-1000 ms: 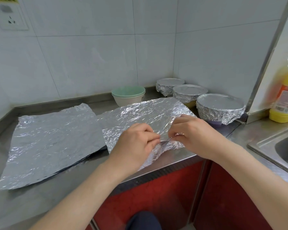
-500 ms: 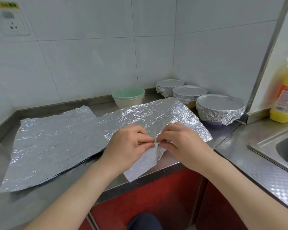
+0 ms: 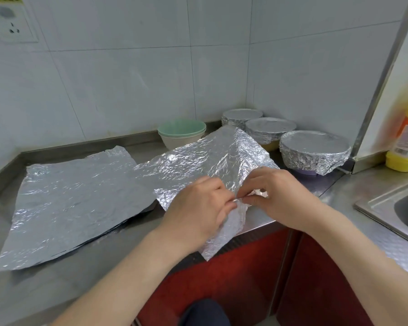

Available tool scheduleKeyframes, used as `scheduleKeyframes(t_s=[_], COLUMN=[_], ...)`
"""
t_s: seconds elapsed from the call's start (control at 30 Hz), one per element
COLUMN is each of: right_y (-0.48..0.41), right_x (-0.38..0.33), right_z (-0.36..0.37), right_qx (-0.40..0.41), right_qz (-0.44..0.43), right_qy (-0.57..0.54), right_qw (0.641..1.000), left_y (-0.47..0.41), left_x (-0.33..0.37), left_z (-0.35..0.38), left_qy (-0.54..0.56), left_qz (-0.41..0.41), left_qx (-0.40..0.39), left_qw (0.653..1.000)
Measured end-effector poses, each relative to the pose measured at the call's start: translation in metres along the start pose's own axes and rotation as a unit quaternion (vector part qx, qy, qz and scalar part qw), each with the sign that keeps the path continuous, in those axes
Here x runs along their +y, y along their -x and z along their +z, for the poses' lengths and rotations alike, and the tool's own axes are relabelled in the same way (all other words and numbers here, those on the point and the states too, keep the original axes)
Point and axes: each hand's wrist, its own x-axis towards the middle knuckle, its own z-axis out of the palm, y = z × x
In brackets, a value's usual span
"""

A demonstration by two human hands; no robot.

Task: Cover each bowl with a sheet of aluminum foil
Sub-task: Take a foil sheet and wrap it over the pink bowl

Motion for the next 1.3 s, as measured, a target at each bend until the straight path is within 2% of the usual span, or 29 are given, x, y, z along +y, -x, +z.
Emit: scheduleKeyframes(t_s=[0.07, 0.17, 0.4, 0.57, 0.73, 0.9, 0.97, 1.07, 1.2, 1.3], right_y=[0.002, 0.001, -0.001, -0.002, -0.004, -0.003, -0.001, 0.000, -0.004, -0.004], right_x=[0.004, 0.001, -0.009, -0.005, -0.004, 0.000, 0.002, -0.005, -0.014, -0.013], right_z=[-0.012, -0.016, 0.006, 0.010, 0.016, 0.010, 0.001, -0.006, 0.003, 0.005], right_qx=[-0.006, 0.028, 0.008, 0.009, 0.030, 0.016, 0.004, 0.031, 0.035, 0.024], right_qz=[0.024, 0.034, 0.017, 0.014, -0.016, -0.005, 0.018, 0.030, 0.019, 0.022], right_qy=[-0.019, -0.048, -0.043, -0.042, -0.001, -0.020, -0.057, -0.097, -0.060, -0.051], right_qw=[1.000, 0.998, 0.999, 0.999, 0.999, 1.000, 0.998, 0.994, 0.997, 0.998], left_y=[-0.004, -0.010, 0.001, 0.010, 0.014, 0.012, 0.010, 0.009, 0.006, 0.006], left_x=[0.004, -0.006, -0.021, -0.028, -0.031, -0.027, -0.020, -0.012, -0.012, -0.020], left_z=[-0.015, -0.035, -0.020, -0.009, 0.003, 0.008, 0.006, 0.001, -0.010, -0.020], left_qy=[0.041, 0.073, 0.144, 0.143, 0.026, -0.014, 0.005, 0.038, 0.056, 0.081], left_qz=[-0.039, -0.086, -0.126, -0.085, 0.003, 0.022, 0.006, -0.035, -0.081, -0.118], left_qx=[-0.014, -0.022, -0.051, -0.009, 0.022, 0.018, 0.011, 0.013, 0.026, 0.003], left_qw=[0.998, 0.993, 0.980, 0.986, 0.999, 1.000, 1.000, 0.999, 0.995, 0.990])
